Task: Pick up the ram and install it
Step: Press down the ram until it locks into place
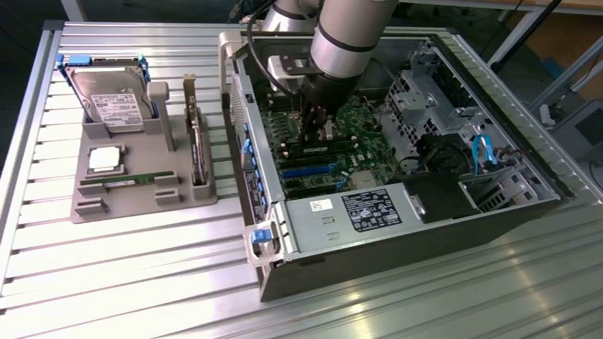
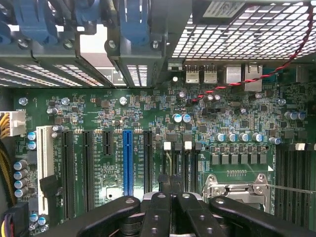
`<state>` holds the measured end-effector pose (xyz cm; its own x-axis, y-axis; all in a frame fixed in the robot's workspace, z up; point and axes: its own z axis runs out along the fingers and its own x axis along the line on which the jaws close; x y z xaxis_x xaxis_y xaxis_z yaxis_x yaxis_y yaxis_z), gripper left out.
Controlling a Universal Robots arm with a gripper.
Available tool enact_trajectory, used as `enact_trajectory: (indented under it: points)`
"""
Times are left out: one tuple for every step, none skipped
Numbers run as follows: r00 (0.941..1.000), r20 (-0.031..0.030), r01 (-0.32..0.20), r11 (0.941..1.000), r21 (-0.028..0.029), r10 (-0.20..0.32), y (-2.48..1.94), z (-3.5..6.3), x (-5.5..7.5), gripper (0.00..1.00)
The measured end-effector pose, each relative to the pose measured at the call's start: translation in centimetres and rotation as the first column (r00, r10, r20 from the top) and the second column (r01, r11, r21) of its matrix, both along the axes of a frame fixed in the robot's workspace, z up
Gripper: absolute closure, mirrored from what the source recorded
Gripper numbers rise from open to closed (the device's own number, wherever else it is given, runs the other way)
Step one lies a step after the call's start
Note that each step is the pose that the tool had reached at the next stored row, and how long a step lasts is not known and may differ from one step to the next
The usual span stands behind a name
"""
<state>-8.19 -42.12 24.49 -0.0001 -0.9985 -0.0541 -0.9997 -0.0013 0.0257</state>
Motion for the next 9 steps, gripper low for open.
enact_trajectory:
  points:
    - [1.0000, 0.0000, 0.000, 1.0000, 0.0000, 0.000, 0.00, -0.01, 0.00, 0.90]
    - [1.0000, 0.0002, 0.000, 1.0000, 0.0004, 0.000, 0.01, -0.06, 0.01, 0.90]
    - [1.0000, 0.0002, 0.000, 1.0000, 0.0004, 0.000, 0.01, -0.13, 0.00, 0.90]
    - [1.0000, 0.0001, 0.000, 1.0000, 0.0002, 0.000, 0.01, -0.20, 0.00, 0.90]
    - [1.0000, 0.0001, 0.000, 1.0000, 0.0002, 0.000, 0.00, -0.33, 0.00, 0.90]
    - [1.0000, 0.0001, 0.000, 1.0000, 0.0001, 0.000, 0.00, -0.49, 0.00, 0.90]
    - [1.0000, 0.0000, 0.000, 1.0000, 0.0000, 0.000, 0.00, -0.58, 0.00, 0.90]
    - [1.0000, 0.0000, 0.000, 1.0000, 0.0000, 0.000, 0.00, -0.58, 0.00, 0.90]
    - [1.0000, -0.0001, 0.000, 1.0000, -0.0001, 0.000, 0.00, -0.58, 0.00, 0.90]
